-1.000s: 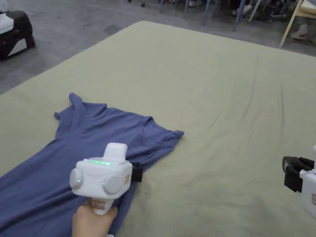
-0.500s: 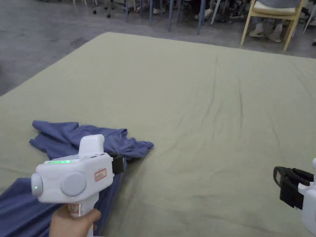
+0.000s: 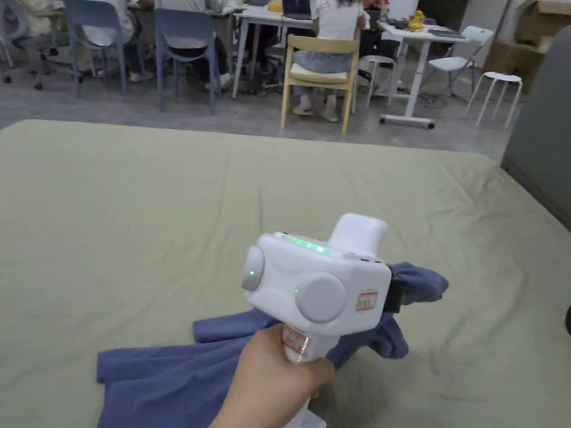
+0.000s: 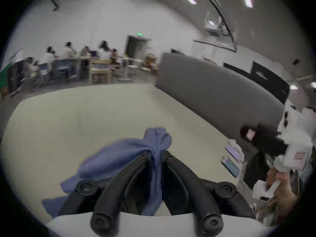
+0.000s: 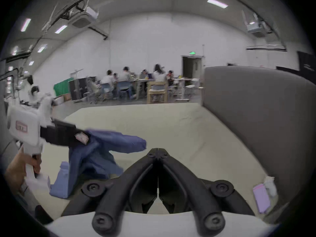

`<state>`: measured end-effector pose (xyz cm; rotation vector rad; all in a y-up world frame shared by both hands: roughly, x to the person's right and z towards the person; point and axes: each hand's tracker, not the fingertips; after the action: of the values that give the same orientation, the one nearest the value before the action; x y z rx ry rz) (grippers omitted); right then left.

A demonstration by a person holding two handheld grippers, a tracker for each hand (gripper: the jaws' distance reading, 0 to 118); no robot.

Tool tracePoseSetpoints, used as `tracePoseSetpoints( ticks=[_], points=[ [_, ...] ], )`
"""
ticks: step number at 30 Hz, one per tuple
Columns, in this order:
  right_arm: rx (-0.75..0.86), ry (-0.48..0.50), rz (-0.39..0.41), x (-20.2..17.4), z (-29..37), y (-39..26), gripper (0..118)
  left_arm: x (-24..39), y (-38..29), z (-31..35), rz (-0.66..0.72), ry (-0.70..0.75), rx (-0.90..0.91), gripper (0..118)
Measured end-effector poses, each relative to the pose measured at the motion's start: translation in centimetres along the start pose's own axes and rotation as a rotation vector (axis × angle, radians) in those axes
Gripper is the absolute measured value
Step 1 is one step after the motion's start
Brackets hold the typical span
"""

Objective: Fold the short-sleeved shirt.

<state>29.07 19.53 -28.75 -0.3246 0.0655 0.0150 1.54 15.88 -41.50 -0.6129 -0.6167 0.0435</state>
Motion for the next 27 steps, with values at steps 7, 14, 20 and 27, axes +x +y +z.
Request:
tracePoseSetpoints(
  ticks=[7,14,20,27],
  points=[
    [-0.084,-0.213,-0.068,9.4,3.7,-3.9,3,13.2,-7.6,-14.8,-0.113,-0.121,-0.255,11],
    [-0.177,-0.205,-0.137,11.1,3.3,-8.5,3,18.1,-15.6,-21.0,-0.211,-0.098,-0.474,11],
    [-0.182,-0.148,-0.157,9.9,3.1,-8.5,3,15.1,-14.7,-17.5,0.062,-0.238,-0.456,73],
    [-0.160,-0.073,-0.127,6.7,3.6,-7.3,3,7.2,-12.3,0.7,0.123,-0.217,-0.147,22]
  ],
)
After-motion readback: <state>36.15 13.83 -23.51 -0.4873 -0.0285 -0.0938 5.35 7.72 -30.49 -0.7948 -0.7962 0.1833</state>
